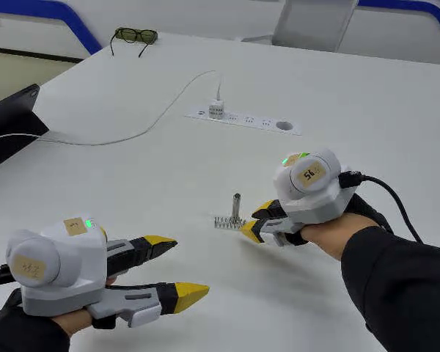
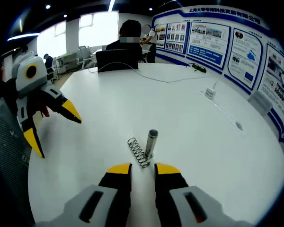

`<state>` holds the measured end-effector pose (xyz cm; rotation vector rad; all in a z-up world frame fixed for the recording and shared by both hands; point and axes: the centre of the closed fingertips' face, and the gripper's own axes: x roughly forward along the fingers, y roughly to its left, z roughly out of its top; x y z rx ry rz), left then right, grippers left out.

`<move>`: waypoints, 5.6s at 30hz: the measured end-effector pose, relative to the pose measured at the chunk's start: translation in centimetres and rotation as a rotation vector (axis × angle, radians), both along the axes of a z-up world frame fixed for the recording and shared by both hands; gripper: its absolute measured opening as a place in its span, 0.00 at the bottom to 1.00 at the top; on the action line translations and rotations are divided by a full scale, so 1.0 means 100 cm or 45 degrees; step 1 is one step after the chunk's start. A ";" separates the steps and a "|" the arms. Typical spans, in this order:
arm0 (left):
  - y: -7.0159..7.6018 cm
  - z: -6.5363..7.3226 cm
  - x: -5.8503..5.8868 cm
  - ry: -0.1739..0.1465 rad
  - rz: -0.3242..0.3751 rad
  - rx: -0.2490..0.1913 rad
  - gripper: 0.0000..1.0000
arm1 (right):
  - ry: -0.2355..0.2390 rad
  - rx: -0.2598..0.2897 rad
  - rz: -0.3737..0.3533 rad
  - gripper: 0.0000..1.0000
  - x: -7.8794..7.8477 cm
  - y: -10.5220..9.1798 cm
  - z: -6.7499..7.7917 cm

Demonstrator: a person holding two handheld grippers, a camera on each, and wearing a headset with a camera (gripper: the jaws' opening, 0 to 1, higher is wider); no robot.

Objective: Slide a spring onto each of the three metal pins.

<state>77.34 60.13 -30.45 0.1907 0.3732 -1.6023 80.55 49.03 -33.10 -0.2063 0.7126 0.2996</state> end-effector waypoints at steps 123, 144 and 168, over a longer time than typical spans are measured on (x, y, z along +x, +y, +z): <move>0.000 -0.001 -0.001 0.011 -0.002 0.006 0.52 | -0.015 -0.055 0.153 0.12 -0.011 0.033 0.027; 0.000 0.000 -0.003 0.011 -0.006 0.002 0.51 | 0.016 -0.021 0.127 0.12 -0.018 0.031 0.038; 0.000 0.003 -0.001 0.017 0.001 -0.021 0.51 | 0.053 -0.037 0.142 0.12 -0.020 0.026 0.061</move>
